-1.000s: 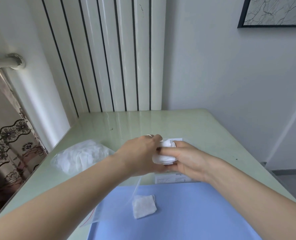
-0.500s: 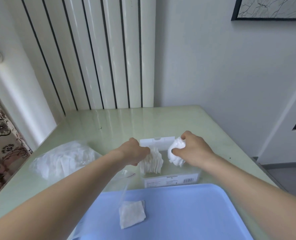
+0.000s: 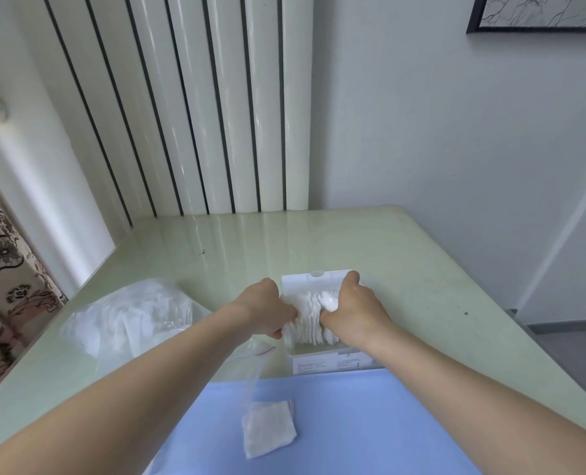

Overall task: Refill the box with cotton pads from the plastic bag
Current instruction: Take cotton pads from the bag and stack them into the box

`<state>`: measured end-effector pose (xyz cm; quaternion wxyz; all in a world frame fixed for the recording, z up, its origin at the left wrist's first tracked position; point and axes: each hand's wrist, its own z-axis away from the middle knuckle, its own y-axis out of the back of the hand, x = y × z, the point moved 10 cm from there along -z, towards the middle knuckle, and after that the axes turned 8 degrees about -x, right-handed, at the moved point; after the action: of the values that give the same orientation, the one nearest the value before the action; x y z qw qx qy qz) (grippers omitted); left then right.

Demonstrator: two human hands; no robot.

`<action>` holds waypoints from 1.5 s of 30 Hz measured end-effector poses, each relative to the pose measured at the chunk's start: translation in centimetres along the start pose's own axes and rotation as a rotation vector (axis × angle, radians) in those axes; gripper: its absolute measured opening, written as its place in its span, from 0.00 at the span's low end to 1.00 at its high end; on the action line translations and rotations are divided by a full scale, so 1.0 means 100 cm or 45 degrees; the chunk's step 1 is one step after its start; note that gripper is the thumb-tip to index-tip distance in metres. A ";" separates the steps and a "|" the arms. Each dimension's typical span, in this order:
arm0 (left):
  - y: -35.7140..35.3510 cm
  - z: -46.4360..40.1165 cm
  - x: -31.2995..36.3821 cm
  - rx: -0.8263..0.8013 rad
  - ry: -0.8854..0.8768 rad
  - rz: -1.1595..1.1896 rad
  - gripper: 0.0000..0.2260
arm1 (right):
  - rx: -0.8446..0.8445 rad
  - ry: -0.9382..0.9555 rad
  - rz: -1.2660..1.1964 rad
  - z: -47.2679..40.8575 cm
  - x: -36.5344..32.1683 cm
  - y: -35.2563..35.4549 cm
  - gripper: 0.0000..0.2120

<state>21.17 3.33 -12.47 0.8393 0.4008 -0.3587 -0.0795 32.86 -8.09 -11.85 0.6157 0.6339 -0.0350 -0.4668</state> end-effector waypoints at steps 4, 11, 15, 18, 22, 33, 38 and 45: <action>-0.001 0.003 0.002 -0.012 -0.020 -0.014 0.09 | -0.060 -0.052 -0.168 0.001 0.007 0.007 0.23; 0.000 0.013 0.009 -0.038 -0.023 -0.043 0.12 | -0.001 -0.058 -0.334 0.002 0.008 0.010 0.09; -0.002 0.010 0.011 -0.040 -0.029 -0.163 0.12 | 0.055 -0.043 -0.340 0.000 0.006 0.001 0.06; 0.000 0.010 0.014 -0.049 -0.023 -0.199 0.14 | 0.057 -0.040 -0.348 0.000 0.006 0.002 0.06; 0.000 0.011 0.016 -0.043 -0.025 -0.232 0.15 | 0.003 -0.065 -0.511 0.001 0.008 0.004 0.06; 0.016 0.035 0.022 0.104 -0.143 -0.480 0.23 | -0.018 0.030 -0.254 0.017 -0.001 0.004 0.12; 0.051 0.064 -0.002 0.304 -0.239 -0.333 0.17 | 0.302 0.310 0.042 0.057 -0.029 0.025 0.12; 0.085 0.120 -0.033 0.513 -0.337 -0.132 0.07 | -0.209 0.757 0.425 0.127 -0.083 -0.059 0.02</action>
<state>9.43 2.97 -2.99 0.6830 0.5639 -0.4532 -0.1010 17.00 -11.10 -9.65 0.7156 0.6761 0.0804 -0.1559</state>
